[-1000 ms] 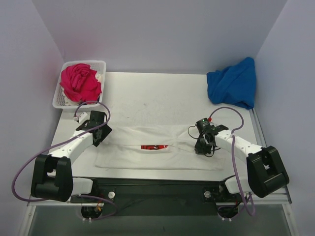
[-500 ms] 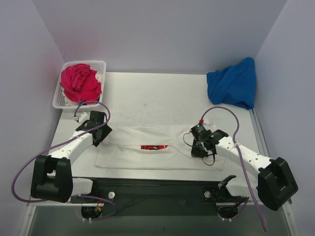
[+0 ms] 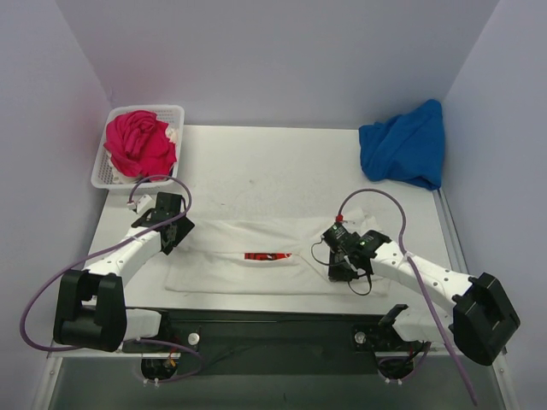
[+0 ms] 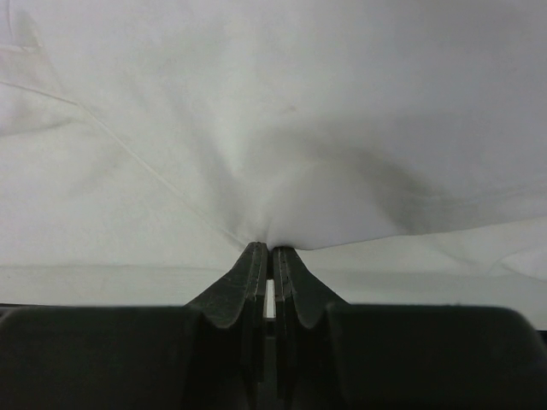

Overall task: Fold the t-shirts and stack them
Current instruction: Fold the tshirt

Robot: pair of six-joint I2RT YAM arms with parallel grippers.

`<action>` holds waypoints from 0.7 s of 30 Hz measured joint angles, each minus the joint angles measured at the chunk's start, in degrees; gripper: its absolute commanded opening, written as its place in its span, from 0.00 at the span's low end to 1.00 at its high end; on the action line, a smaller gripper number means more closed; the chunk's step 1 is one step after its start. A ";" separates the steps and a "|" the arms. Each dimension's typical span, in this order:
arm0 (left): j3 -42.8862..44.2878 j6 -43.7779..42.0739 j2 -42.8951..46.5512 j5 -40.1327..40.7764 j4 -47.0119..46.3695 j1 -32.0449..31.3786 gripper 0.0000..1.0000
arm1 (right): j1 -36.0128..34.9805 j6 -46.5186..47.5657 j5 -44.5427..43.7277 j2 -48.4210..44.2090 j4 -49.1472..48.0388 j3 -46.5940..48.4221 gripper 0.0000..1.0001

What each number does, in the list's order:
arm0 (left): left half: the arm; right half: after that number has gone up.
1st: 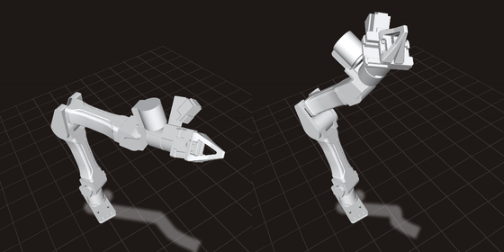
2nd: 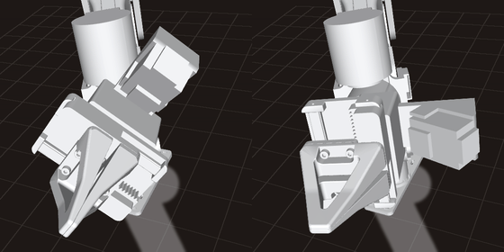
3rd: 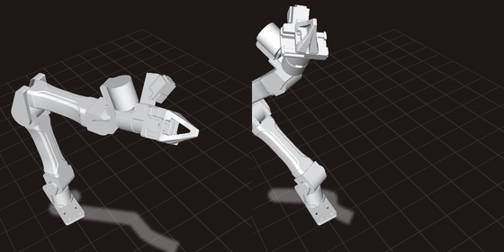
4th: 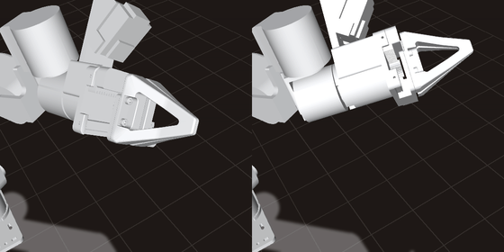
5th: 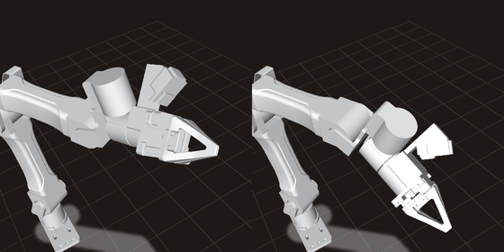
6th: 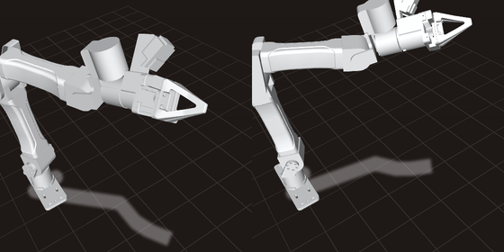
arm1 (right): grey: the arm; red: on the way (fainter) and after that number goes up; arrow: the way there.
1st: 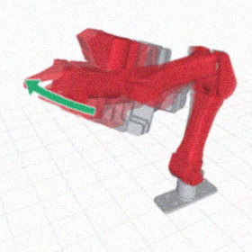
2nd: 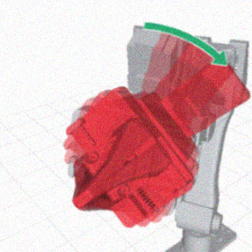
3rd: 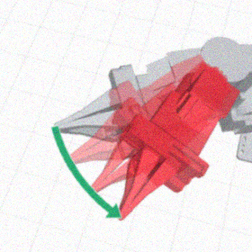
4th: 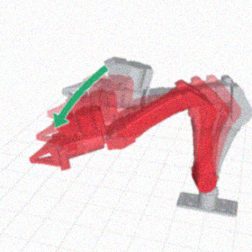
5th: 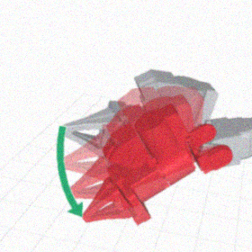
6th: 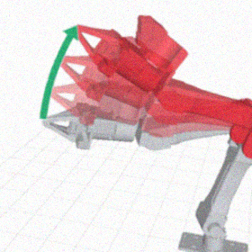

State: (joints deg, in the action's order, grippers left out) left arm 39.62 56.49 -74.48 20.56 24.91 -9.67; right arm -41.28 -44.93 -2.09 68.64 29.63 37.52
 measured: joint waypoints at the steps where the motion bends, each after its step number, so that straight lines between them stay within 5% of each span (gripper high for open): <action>1: 0.00 0.00 0.00 0.00 0.02 0.00 0.74 | -0.09 0.00 -0.02 -0.13 0.17 -0.02 0.00; 4: 0.00 -0.04 0.00 0.00 0.00 0.00 0.74 | -0.13 0.02 -0.02 -0.42 0.63 -0.04 0.00; 8: 0.00 -0.11 0.00 0.00 -0.02 0.00 0.74 | -0.13 0.07 -0.09 -0.39 1.38 -0.28 0.33; 11: 0.07 -0.33 0.00 0.00 -0.04 0.00 0.74 | -0.39 0.35 -0.87 -0.50 2.78 -0.24 0.43; 21: 1.68 -3.48 0.07 -0.48 -1.25 0.00 0.74 | 6.12 0.57 -10.23 -2.16 7.61 7.54 0.49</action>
State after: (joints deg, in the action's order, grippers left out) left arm 41.30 53.01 -74.41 20.08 23.66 -9.67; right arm -35.16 -44.36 -12.32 66.48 37.23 45.06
